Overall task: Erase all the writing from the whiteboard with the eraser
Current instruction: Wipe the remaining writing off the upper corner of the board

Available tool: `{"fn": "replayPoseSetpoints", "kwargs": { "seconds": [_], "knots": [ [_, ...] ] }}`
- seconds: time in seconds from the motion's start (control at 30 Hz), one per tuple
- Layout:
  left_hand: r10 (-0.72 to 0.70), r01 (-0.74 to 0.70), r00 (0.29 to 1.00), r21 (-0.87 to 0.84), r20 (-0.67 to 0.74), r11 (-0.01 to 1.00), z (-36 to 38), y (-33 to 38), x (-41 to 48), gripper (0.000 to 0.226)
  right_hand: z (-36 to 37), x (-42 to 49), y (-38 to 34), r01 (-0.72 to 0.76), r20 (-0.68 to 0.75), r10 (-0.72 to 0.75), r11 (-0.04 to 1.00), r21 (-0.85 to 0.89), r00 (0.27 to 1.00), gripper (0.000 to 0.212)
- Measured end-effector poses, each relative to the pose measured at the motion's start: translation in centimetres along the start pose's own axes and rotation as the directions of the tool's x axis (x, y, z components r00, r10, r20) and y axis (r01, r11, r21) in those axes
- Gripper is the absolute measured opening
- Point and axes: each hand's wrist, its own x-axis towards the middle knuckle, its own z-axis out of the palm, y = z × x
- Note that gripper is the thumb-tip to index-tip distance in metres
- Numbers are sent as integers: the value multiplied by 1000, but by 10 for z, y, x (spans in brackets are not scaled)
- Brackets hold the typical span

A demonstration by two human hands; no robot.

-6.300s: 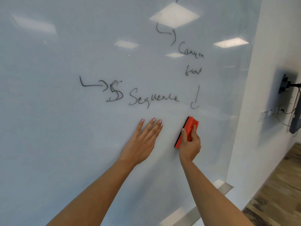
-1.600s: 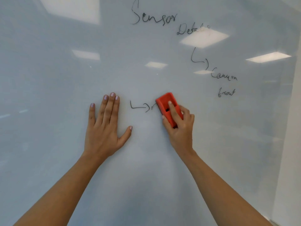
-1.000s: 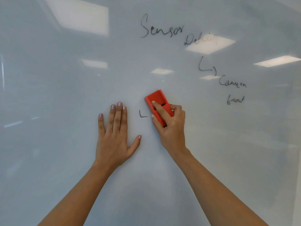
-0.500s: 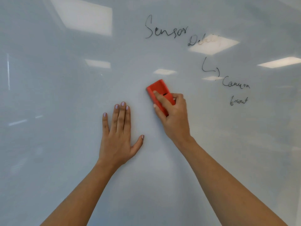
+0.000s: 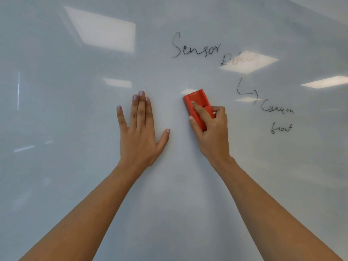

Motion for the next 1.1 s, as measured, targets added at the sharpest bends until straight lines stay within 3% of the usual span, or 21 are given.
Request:
{"fn": "replayPoseSetpoints", "kwargs": {
  "seconds": [0.13, 0.17, 0.27, 0.33, 0.43, 0.6, 0.77, 0.87, 1.1],
  "knots": [
    [32, -32, 999, -8, -29, 999, 2, -5, 22, 89, -9, -11, 11, 262, 141, -249, 962, -78, 958, 41],
    [46, -46, 998, -3, -36, 999, 2, -6, 25, 90, -12, -7, 18, 247, 122, -235, 964, -96, 964, 40],
    [63, -62, 997, 5, -52, 998, 0, -7, 38, 91, -13, 20, 27, -8, -32, 7, 1000, -30, 999, 40],
    [54, -54, 996, 9, -67, 999, -1, -6, 55, 91, -4, 42, 20, -95, -91, 95, 995, -2, 991, 41],
    [36, -36, 995, 0, -94, 999, -3, -3, 83, 87, 9, 53, 1, -13, -92, 13, 1000, 6, 996, 43],
    [19, -27, 993, -70, -120, 997, 5, -2, 93, 79, 0, 46, 11, 252, 69, -248, 967, -51, 966, 45],
    [14, -25, 993, -89, -120, 996, 9, -2, 90, 80, 4, 92, 4, 110, -57, -113, 992, -61, 992, 43],
    [8, -20, 993, -96, -120, 995, 10, -2, 89, 80, 17, 126, -16, 59, -59, -63, 997, -56, 996, 45],
    [13, -24, 993, -100, -114, 995, 10, -2, 90, 80, 10, 110, -11, 276, 59, -273, 959, -69, 960, 43]
  ]
}}
